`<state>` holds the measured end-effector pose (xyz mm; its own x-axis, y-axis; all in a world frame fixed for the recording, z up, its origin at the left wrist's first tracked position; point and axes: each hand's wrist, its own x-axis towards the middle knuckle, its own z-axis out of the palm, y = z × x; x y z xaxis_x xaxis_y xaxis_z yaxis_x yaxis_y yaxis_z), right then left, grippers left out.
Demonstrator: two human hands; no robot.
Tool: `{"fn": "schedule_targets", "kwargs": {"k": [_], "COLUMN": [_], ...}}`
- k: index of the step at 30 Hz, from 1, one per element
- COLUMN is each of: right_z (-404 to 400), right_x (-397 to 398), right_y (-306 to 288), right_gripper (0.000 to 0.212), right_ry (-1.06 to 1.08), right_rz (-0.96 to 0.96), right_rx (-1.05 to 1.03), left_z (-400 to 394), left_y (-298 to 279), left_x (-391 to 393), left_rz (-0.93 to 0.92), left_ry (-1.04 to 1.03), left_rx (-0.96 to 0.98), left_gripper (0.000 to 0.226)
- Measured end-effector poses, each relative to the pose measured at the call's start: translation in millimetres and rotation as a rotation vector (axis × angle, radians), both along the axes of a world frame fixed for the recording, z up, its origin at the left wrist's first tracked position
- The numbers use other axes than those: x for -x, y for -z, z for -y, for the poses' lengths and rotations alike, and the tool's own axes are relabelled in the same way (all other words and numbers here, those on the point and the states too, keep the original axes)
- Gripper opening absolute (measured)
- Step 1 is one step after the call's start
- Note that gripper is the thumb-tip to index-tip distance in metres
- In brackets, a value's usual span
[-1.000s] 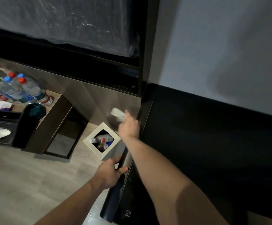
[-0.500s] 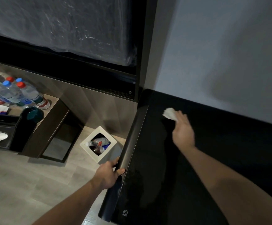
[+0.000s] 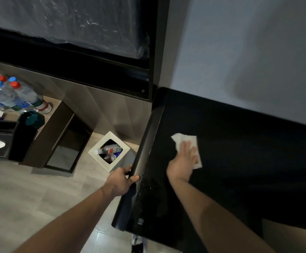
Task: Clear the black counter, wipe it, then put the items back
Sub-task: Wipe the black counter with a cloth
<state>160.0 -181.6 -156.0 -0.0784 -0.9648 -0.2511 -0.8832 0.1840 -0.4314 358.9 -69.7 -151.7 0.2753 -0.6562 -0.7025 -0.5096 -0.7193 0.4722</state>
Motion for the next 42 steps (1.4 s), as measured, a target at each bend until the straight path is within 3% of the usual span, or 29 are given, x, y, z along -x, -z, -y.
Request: {"fn": "schedule_targets", "kwargs": {"k": [7, 13, 17, 21, 25, 29, 32, 36, 38, 42], "right_z": [-11.0, 41.4, 67.2, 52.7, 33.2, 26.3, 24.1, 13.5, 7.8, 4.2], "right_x": [-124.1, -67.5, -24.7, -8.8, 29.9, 112.5, 180.9, 259.8, 284.0, 300.6], "right_y": [-44.8, -75.6, -67.0, -54.0, -46.3, -40.3, -33.9, -22.0, -15.6, -6.3], "right_gripper": [0.060, 0.057, 0.063, 0.062, 0.066, 0.065, 0.071, 0.075, 0.076, 0.078], "right_ry": [-0.014, 0.021, -0.223, -0.464, -0.452, -0.404, -0.368, -0.373, -0.416, -0.468], "right_rz": [0.431, 0.593, 0.350, 0.233, 0.235, 0.031, -0.146, -0.255, -0.282, -0.265], "right_rx": [-0.122, 0.019, 0.100, -0.136, -0.106, -0.024, -0.106, -0.204, -0.196, -0.142], "left_z": [-1.3, 1.1, 3.9, 17.3, 53.5, 102.8, 139.2, 159.6, 159.9, 166.5], "left_y": [5.9, -12.5, -15.1, -30.5, -55.8, -70.7, -60.0, 4.3, 13.1, -3.4], "left_x": [0.0, 11.7, 12.1, 14.0, 33.6, 77.1, 104.8, 107.0, 109.6, 130.5], "left_rz": [0.093, 0.104, 0.161, 0.269, 0.369, 0.377, 0.388, 0.519, 0.546, 0.568], "left_ry": [0.040, 0.032, 0.088, 0.244, 0.296, 0.469, 0.594, 0.668, 0.616, 0.533], "left_rx": [-0.001, 0.008, -0.037, -0.066, 0.119, 0.313, 0.295, 0.206, 0.182, 0.193], "left_gripper": [0.045, 0.051, 0.050, 0.052, 0.083, 0.081, 0.083, 0.112, 0.111, 0.084]}}
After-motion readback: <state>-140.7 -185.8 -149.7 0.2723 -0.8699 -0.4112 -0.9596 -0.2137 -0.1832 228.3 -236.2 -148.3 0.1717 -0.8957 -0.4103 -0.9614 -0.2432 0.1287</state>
